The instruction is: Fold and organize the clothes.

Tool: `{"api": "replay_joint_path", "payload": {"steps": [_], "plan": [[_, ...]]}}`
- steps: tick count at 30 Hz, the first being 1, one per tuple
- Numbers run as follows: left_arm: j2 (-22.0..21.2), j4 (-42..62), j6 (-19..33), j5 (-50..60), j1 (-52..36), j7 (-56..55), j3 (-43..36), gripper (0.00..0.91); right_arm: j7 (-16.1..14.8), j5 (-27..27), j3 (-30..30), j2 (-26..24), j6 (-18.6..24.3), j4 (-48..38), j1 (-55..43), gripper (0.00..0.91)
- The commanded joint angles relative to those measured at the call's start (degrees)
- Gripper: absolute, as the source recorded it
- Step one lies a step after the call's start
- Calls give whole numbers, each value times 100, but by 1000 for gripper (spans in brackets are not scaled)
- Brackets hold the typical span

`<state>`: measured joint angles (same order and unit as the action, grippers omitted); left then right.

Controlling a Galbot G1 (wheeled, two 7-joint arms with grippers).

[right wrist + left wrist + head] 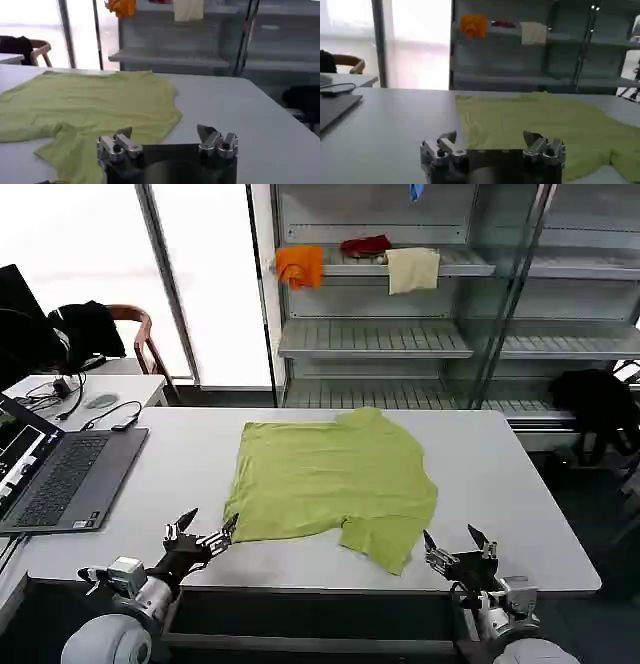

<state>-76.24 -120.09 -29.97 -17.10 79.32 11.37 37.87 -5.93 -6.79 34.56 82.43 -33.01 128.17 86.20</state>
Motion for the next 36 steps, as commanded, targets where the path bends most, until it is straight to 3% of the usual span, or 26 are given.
{"api": "replay_joint_path", "payload": {"steps": [1, 19, 24, 28, 33, 35, 36], "plan": [[2, 54, -53, 508, 100, -186, -280, 907, -11, -12, -180, 149, -9, -22, 65, 907], [10, 173, -152, 802, 330, -394, -426, 907, -186, 230, -654, 443, 161, -624, -147, 907], [-17, 234, -142, 823, 343, -411, -444, 907, -172, 308, -755, 453, 211, -752, -186, 766], [-78, 326, -127, 731, 261, -494, -442, 907, -185, 358, -775, 460, 244, -789, -188, 746], [-110, 253, -112, 300, 224, -507, -426, 867, -203, 406, -778, 454, 271, -796, -170, 504], [-126, 276, -112, 292, 176, -500, -440, 725, -204, 438, -782, 456, 279, -792, -163, 262], [-138, 313, -116, 297, 148, -499, -449, 665, -203, 442, -782, 457, 280, -792, -159, 212]]}}
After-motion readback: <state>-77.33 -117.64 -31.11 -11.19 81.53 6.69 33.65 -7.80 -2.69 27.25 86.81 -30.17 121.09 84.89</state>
